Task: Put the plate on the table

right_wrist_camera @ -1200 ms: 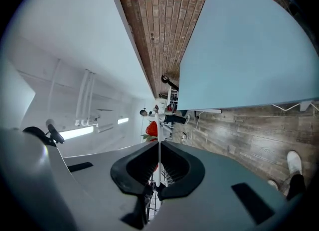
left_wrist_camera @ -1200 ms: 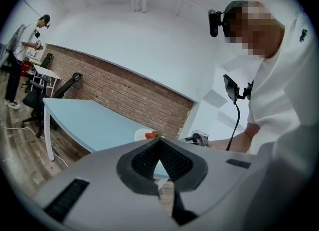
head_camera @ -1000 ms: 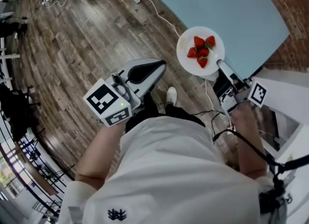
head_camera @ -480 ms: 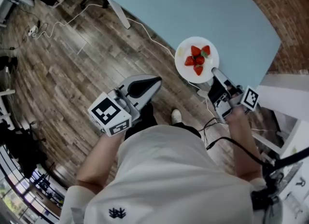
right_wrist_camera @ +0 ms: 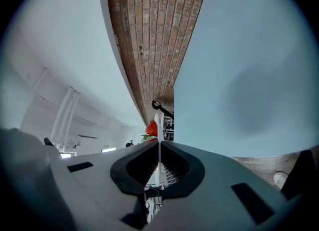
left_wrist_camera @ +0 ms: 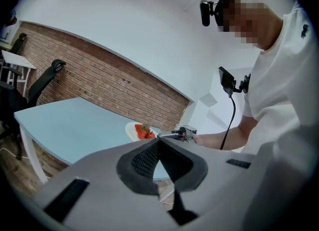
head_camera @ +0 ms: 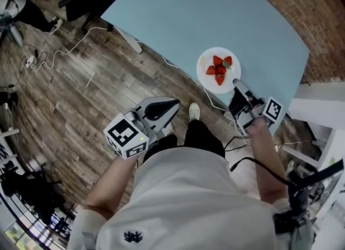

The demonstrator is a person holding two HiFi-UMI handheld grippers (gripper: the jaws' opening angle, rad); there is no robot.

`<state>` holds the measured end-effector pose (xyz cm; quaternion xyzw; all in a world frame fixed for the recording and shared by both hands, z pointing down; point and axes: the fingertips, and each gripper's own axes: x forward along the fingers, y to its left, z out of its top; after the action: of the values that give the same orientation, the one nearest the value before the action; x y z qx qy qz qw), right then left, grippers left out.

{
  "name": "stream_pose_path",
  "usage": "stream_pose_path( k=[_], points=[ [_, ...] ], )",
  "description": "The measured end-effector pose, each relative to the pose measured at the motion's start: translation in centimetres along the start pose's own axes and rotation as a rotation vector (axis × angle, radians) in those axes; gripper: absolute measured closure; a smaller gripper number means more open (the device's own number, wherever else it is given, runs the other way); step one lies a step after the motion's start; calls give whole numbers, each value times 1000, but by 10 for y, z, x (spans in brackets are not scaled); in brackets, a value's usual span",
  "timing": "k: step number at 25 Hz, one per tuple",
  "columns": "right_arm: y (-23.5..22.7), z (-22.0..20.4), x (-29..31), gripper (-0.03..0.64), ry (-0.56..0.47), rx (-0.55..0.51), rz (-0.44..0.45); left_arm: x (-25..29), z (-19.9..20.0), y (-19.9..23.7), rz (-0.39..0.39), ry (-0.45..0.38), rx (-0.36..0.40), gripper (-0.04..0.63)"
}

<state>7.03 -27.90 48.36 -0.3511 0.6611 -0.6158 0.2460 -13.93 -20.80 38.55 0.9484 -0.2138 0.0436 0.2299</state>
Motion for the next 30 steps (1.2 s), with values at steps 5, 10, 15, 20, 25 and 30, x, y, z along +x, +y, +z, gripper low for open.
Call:
stream_pose_path(
  k=[5,10,15,20,25,30],
  points=[
    [-29,57,44,595,-6,-3,-28,32,13,35,22,-5,0,595],
    [-57,110,85,595,-1,-6,-79,54,40,48,48,-19,-5,595],
    [-116,195,183,595,30,37,-118,112,67,131,121,-8,-33,595],
    [-152,228,222,595,39,58,-144,130,66,158,163,-5,-45,594],
    [-150,219,205,595,30,65,-187,109,69,120,197,0,-59,594],
    [-172,231,229,595,39,66,-240,109,70,133,233,7,-81,595]
  ],
)
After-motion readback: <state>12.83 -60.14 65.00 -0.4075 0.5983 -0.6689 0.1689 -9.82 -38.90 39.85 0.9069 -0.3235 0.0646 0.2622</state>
